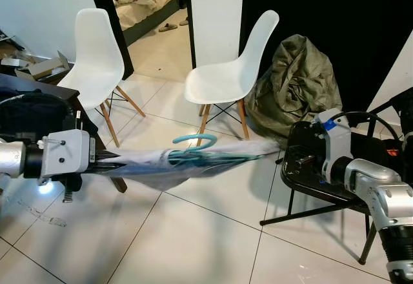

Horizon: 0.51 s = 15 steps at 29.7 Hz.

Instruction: Hang hanger

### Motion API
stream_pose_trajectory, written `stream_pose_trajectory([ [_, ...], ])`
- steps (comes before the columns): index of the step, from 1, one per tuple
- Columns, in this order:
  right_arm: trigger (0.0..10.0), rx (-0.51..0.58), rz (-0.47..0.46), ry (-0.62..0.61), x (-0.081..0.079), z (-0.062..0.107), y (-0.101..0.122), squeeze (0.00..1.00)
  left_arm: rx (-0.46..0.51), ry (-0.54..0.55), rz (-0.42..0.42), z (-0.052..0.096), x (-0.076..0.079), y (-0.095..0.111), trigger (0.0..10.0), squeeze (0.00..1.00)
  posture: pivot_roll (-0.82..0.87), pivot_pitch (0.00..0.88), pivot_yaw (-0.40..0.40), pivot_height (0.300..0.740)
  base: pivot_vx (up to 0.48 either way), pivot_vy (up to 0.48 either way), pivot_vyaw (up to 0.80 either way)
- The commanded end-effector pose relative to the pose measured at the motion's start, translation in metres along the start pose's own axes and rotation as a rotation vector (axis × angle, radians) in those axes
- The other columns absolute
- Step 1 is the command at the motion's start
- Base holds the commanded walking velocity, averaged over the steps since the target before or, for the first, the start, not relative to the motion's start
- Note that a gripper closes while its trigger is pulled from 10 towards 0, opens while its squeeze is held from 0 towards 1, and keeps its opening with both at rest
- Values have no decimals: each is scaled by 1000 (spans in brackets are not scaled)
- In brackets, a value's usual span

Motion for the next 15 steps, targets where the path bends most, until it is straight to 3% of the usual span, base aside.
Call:
stream_pose_trajectory([
  [1,0,-9,-7,-4,2,0,0,0,-41,-10,-21,7,-2,-3,10000,0,-30,86,45,740,0,0,0],
  [8,0,-1,0,11,-3,0,2,0,-29,38,-82,3,-11,0,10000,0,-33,81,48,740,0,0,0],
  [15,0,12,6,59,-13,-2,1,0,26,42,-75,-1,-14,9,10000,0,-27,86,51,740,0,0,0],
])
Point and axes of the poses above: a point about 5 cm out from each wrist's last joint towards the gripper, its own z axis pointing back from the gripper into the wrist, its own y axis along the axis of the wrist's last joint, x = y × z, the point moved 4 cm from there along -z, pointing out of the wrist towards the gripper, and after that the axes turned 1 degree about -z, right-handed, at the moved point
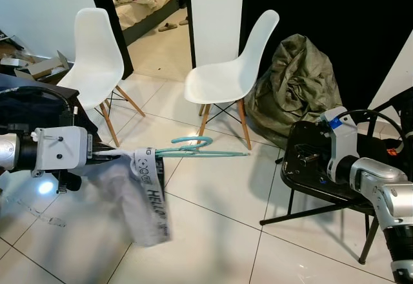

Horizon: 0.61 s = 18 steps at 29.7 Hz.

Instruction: Hang hanger

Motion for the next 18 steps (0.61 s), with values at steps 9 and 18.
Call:
stream_pose_trajectory([
  [9,10000,290,-232,194,-44,-9,14,0,108,197,-86,-5,-65,26,10000,0,-5,75,51,740,0,0,0],
  [18,10000,450,-472,268,-69,-11,18,1000,224,319,-123,-8,-124,61,10000,0,-7,61,75,740,0,0,0],
])
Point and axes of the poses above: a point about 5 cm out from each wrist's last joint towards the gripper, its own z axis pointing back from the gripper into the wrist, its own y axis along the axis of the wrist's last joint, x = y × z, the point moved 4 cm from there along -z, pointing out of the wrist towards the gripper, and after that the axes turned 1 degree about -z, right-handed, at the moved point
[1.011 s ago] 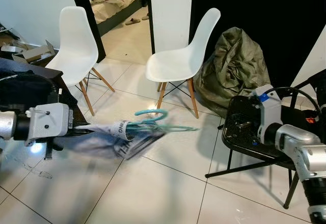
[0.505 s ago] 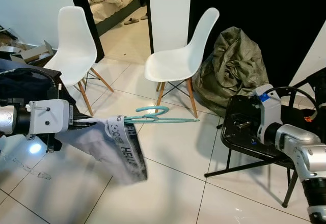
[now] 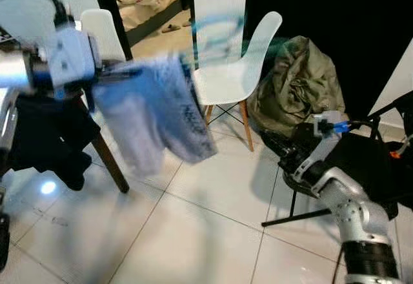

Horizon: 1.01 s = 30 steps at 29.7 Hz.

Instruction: Hang hanger

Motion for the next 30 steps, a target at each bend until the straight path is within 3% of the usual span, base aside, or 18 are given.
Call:
stream_pose_trajectory([
  [1,10000,23,-23,13,-5,1,-2,1000,-2,8,25,-1,-2,-3,10000,0,-7,61,75,740,0,0,0],
  [3,10000,69,-82,91,-26,-1,-12,1000,56,28,25,-13,-26,11,10000,0,-10,57,84,740,0,0,0],
  [5,10000,69,-82,91,-26,-1,-12,1000,56,28,25,-13,-26,11,10000,0,-10,57,84,740,0,0,0],
  [7,10000,166,-179,194,-51,0,-9,1000,98,42,30,-22,-48,24,10000,0,-8,49,111,740,0,0,0],
  [8,10000,166,-179,194,-51,0,-9,1000,98,42,30,-22,-48,24,10000,0,-8,49,111,740,0,0,0],
  [11,10000,209,-219,316,-87,-4,-15,1000,169,75,36,-35,-75,47,10000,0,-4,47,129,740,0,0,0],
  [20,10000,241,-242,277,-94,-17,-18,1000,258,117,43,-43,-92,68,10000,0,3,44,139,740,0,0,0],
  [21,10000,254,-247,280,-95,-18,-16,0,279,132,45,-44,-95,73,10000,0,3,42,147,740,0,0,0],
  [30,10000,312,-224,234,-89,-21,-5,0,390,128,69,-50,-105,92,10000,0,7,34,159,740,0,0,0],
])
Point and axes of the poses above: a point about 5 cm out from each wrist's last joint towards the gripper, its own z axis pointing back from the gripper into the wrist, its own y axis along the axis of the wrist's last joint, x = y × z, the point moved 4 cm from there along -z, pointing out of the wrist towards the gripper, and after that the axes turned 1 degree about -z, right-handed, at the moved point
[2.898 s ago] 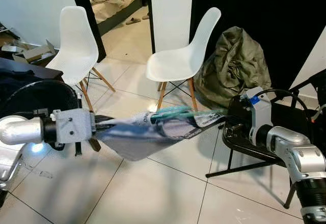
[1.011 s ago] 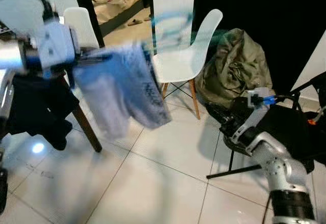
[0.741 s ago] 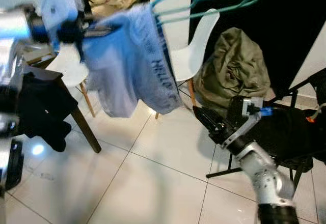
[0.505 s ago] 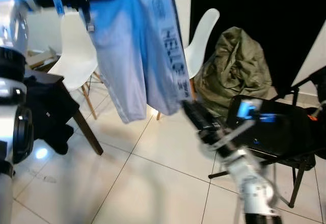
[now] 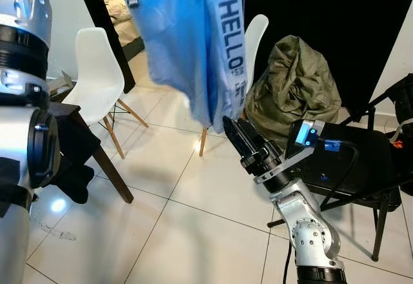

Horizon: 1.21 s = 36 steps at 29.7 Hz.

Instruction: Hang hanger

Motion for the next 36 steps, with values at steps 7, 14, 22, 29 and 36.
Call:
stream_pose_trajectory([
  [7,10000,28,29,-21,0,-8,1,0,84,-10,6,-6,-6,17,10000,0,10,29,162,740,0,0,0],
  [14,0,85,23,-27,2,-13,9,0,113,-42,19,-10,-1,18,10000,0,8,18,167,740,0,0,0],
  [22,0,179,23,-67,12,-9,31,0,84,-26,68,-1,2,2,10000,0,3,14,169,740,0,0,0],
  [29,0,187,24,-57,11,-7,31,0,34,31,87,15,1,-13,10000,0,2,17,168,740,0,0,0],
  [36,0,205,29,-51,11,-5,38,0,-22,87,135,33,4,-33,10000,0,3,19,165,740,0,0,0],
])
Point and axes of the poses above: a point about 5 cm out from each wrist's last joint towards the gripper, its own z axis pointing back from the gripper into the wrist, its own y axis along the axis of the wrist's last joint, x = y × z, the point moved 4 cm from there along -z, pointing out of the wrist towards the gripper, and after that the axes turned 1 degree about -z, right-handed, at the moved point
